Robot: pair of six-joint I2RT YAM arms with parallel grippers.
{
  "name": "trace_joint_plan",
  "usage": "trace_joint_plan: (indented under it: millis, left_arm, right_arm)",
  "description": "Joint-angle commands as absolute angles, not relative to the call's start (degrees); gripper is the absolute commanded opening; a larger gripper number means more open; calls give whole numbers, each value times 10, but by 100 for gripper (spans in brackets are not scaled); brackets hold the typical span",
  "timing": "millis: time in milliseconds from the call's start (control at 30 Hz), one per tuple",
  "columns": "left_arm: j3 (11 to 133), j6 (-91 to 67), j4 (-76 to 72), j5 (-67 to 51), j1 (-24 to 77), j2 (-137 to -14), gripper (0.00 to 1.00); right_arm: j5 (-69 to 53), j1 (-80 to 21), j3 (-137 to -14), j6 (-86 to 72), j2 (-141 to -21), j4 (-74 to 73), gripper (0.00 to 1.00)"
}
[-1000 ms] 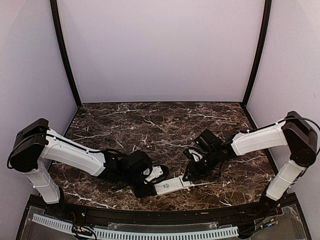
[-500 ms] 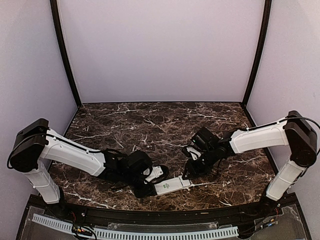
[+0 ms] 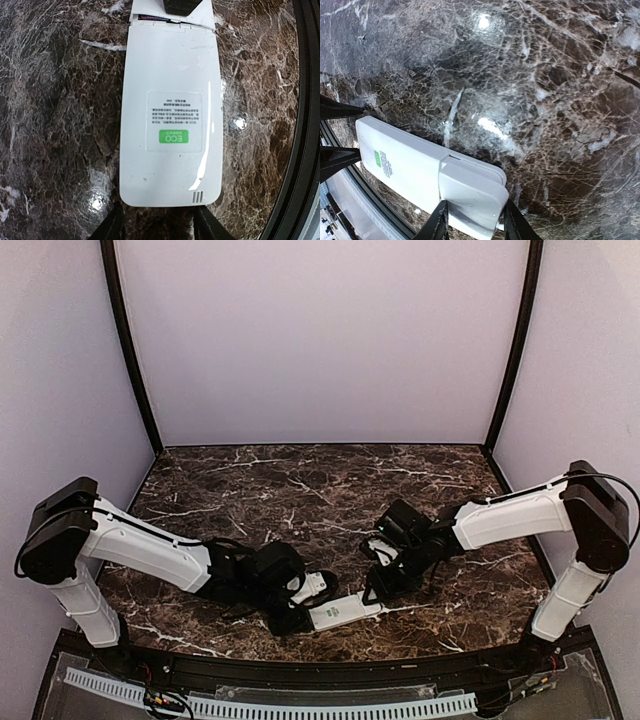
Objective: Load the batteries into the remote control
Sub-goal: Load the battery cover onto the remote control without the battery cover.
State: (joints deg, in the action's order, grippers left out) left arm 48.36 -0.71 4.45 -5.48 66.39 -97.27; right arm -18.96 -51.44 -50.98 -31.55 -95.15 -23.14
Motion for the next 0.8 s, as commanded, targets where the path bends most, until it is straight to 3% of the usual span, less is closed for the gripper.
trace_joint_plan:
  millis: [0, 333, 767]
  left_arm:
    - [480, -6, 55, -65, 667, -985, 45]
    - [478, -7, 56, -64, 667, -984, 45]
    - [463, -5, 53, -62, 667, -971, 46]
  right_arm:
    - [-149, -532, -524, -310, -969, -247, 34]
    - [-128, -538, -537, -298, -971, -267, 34]
    - [-144, -510, -586, -272, -904, -314, 43]
